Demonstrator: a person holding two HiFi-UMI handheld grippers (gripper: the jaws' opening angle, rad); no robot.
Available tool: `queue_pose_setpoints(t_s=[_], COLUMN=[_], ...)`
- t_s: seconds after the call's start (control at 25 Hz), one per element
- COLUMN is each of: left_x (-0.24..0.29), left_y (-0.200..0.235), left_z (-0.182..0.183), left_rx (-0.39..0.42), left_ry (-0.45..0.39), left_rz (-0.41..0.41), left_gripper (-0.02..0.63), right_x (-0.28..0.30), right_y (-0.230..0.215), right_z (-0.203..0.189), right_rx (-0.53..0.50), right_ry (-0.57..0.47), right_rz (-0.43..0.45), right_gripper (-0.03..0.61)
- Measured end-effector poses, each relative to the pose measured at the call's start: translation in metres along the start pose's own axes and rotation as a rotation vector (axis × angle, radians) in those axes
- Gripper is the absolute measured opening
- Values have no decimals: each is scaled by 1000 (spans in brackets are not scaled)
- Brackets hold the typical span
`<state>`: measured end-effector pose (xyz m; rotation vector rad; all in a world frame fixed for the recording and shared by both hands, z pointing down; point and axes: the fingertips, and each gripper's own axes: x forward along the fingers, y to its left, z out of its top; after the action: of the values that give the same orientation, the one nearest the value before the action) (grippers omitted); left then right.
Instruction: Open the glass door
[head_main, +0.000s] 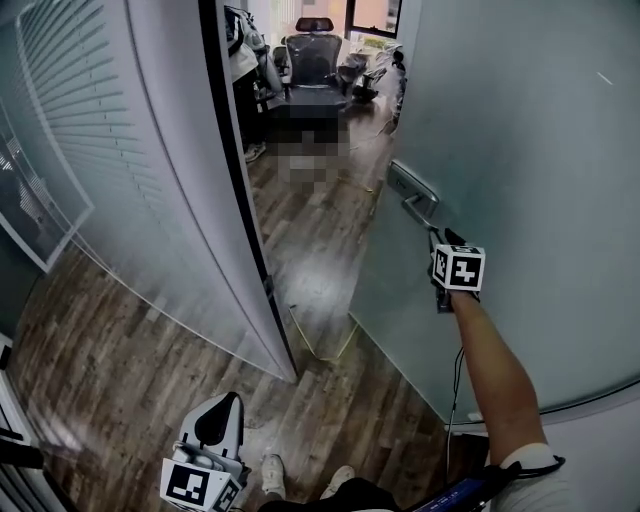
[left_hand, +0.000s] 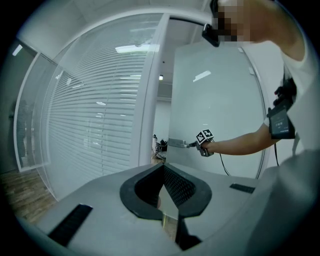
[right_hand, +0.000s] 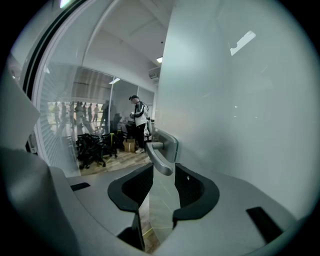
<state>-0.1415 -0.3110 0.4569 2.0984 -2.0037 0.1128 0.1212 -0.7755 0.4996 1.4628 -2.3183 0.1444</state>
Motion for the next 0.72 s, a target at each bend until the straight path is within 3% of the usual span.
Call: queue_pose_setpoints(t_s=[0.16, 0.36, 0.72], left_x=[0, 3, -5], left_y=[4, -5, 20], left_z=[17, -11, 57], left_rx=[3, 34, 54], left_ry=[-19, -44, -79], left_rz=[-26, -67, -188], left_gripper=[0, 0, -1], right_x=[-30, -81, -190], right_y=[8, 22, 75], right_z=[28, 7, 84], right_rx=[-15, -24, -9], right_ry=[-52, -157, -255], right_rz=[12, 36, 29], right_gripper=[135, 121, 83])
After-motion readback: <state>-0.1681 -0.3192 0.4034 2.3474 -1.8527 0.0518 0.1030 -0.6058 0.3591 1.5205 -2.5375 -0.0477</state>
